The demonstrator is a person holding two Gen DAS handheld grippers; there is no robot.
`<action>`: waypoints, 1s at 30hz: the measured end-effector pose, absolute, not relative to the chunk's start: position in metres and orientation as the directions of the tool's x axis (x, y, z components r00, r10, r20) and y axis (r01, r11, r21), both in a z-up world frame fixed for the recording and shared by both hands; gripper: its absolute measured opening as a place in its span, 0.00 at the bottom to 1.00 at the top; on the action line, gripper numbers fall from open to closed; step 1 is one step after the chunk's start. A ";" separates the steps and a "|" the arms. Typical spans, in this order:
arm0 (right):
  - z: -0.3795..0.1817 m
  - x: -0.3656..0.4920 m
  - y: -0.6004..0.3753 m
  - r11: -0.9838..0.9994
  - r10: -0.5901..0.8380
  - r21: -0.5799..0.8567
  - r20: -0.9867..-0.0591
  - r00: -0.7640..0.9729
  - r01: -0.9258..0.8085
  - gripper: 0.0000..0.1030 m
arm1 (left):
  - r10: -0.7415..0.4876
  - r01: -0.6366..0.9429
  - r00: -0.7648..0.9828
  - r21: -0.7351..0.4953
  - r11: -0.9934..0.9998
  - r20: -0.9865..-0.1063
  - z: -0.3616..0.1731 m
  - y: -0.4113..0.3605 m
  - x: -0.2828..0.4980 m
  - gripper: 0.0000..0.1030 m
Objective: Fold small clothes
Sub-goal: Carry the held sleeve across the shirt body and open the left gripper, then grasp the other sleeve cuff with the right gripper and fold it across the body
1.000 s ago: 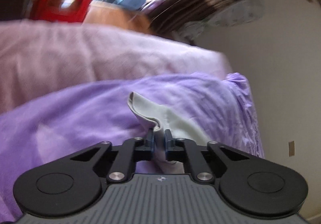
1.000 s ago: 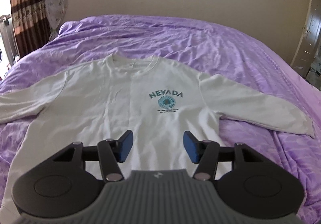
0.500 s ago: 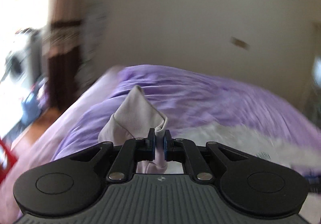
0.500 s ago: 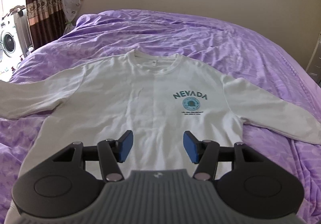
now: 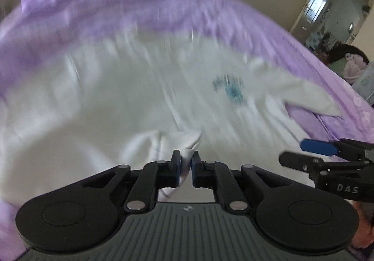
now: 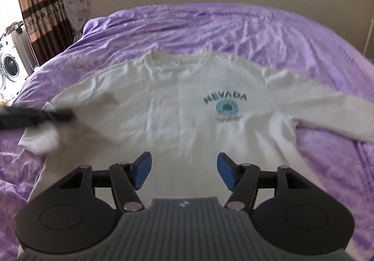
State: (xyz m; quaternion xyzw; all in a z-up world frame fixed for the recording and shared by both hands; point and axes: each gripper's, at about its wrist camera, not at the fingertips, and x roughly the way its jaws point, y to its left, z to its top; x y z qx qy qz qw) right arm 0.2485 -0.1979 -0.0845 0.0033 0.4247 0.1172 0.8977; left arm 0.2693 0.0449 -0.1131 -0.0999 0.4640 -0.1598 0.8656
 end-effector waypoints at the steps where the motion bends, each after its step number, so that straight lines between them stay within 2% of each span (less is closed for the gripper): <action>1: -0.090 0.250 -0.198 0.971 0.222 0.118 -0.767 0.602 -0.209 0.57 | -0.394 0.176 0.484 -0.354 0.918 -0.782 -0.124 0.045 0.272 0.18; 2: -0.096 0.251 -0.199 0.969 0.234 0.134 -0.774 0.589 -0.208 0.57 | -0.424 0.172 0.451 -0.389 0.905 -0.785 -0.132 0.047 0.274 0.20; 6: -0.118 0.265 -0.204 0.944 0.329 0.281 -0.802 0.499 -0.170 0.57 | -0.513 0.203 0.392 -0.472 0.858 -0.764 -0.137 0.050 0.276 0.54; 7: -0.123 0.269 -0.206 0.934 0.354 0.326 -0.807 0.472 -0.145 0.57 | -0.532 0.212 0.385 -0.488 0.846 -0.754 -0.132 0.053 0.274 0.58; 10: -0.136 0.280 -0.208 0.891 0.438 0.448 -0.804 0.403 -0.074 0.57 | -0.519 0.209 0.413 -0.477 0.854 -0.749 -0.113 0.065 0.270 0.59; 14: -0.149 0.294 -0.200 0.817 0.545 0.576 -0.767 0.340 -0.010 0.58 | -0.406 0.165 0.511 -0.377 0.911 -0.758 -0.078 0.092 0.268 0.59; 16: -0.157 0.302 -0.192 0.770 0.600 0.638 -0.737 0.311 0.026 0.56 | -0.344 0.142 0.547 -0.321 0.936 -0.763 -0.062 0.107 0.267 0.59; 18: -0.166 0.311 -0.182 0.749 0.623 0.661 -0.725 0.295 0.045 0.48 | -0.295 0.115 0.570 -0.281 0.953 -0.767 -0.047 0.122 0.265 0.59; 25: -0.204 0.342 -0.162 0.727 0.641 0.679 -0.724 0.255 0.100 0.32 | -0.160 0.012 0.617 -0.194 0.981 -0.770 -0.033 0.171 0.255 0.59; 27: -0.208 0.345 -0.158 0.717 0.655 0.690 -0.715 0.246 0.098 0.10 | -0.131 -0.030 0.623 -0.191 0.981 -0.771 -0.034 0.185 0.253 0.59; 28: -0.207 0.346 -0.155 0.710 0.663 0.698 -0.708 0.244 0.094 0.05 | -0.117 -0.052 0.627 -0.191 0.980 -0.770 -0.035 0.192 0.252 0.58; 30: -0.193 0.347 -0.150 0.712 0.665 0.700 -0.699 0.263 0.060 0.01 | -0.089 -0.091 0.637 -0.189 0.978 -0.766 -0.037 0.204 0.249 0.56</action>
